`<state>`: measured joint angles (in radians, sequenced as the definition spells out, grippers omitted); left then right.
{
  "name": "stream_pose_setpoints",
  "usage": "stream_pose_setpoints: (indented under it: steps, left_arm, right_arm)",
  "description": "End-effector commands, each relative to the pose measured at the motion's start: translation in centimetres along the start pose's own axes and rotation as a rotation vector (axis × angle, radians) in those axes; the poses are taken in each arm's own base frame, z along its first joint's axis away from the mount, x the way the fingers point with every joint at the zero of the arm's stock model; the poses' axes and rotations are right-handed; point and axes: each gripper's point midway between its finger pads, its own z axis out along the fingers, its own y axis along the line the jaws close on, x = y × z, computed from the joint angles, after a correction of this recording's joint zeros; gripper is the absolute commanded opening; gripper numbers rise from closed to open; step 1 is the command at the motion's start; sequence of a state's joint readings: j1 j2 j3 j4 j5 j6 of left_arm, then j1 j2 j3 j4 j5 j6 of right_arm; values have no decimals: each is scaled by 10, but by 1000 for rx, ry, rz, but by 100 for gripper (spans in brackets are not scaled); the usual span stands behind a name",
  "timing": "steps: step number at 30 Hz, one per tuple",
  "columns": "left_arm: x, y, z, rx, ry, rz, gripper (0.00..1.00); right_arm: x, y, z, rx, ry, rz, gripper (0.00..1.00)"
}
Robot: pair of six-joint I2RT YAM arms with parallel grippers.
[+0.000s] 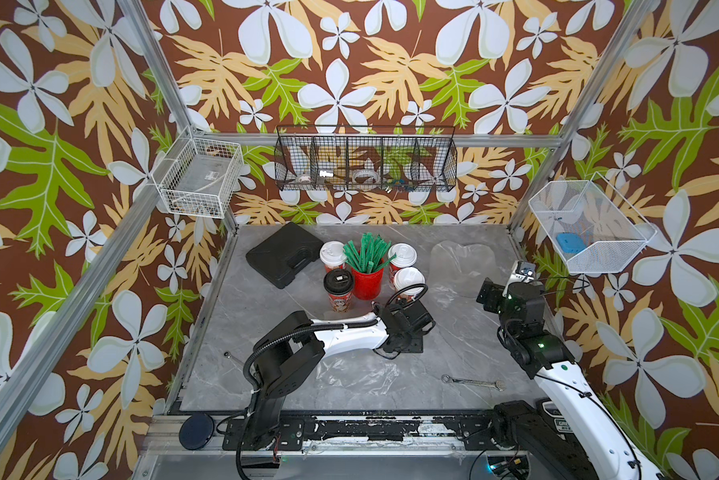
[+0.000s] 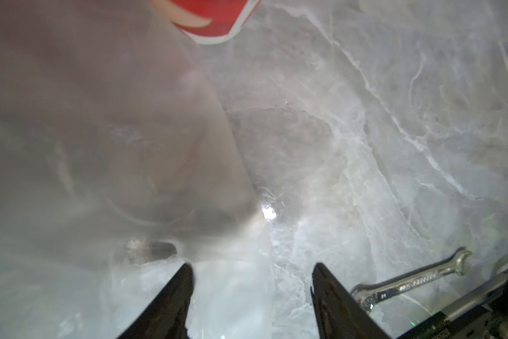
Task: Pack milk tea into plastic carrier bags
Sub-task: Adjust the plastic carrier bag at the center of the board.
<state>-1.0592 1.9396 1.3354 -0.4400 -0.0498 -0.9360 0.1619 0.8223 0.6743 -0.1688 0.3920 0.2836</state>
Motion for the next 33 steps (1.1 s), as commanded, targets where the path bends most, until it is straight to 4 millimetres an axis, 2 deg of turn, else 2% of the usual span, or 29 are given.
stream_pose_setpoints:
  steps: [1, 6, 11, 17, 25, 29, 33]
  left_arm:
    - [5, -2, 4, 10, 28, 12, 64]
    - [2, -4, 1, 15, 12, 13, 53]
    - [0, -5, -2, 21, 2, 13, 29]
    - [-2, -7, -12, 38, -8, 19, 15]
    - [-12, -17, -57, 153, -93, 27, 0]
    - [-15, -23, -87, 258, -152, 27, 0]
    - [-18, -20, -111, 319, -206, 22, 0]
  right_arm:
    - [2, -3, 0, 14, 3, 4, 91]
    - [2, -4, -1, 16, 4, 4, 91]
    - [2, -4, -2, 15, 4, 13, 91]
    - [1, -3, -2, 8, 8, 18, 91]
    - [-3, 5, -5, -33, 20, 35, 90]
    - [-5, 15, -7, -92, 28, 39, 89]
    - [-11, 28, -9, -161, 32, 44, 88]
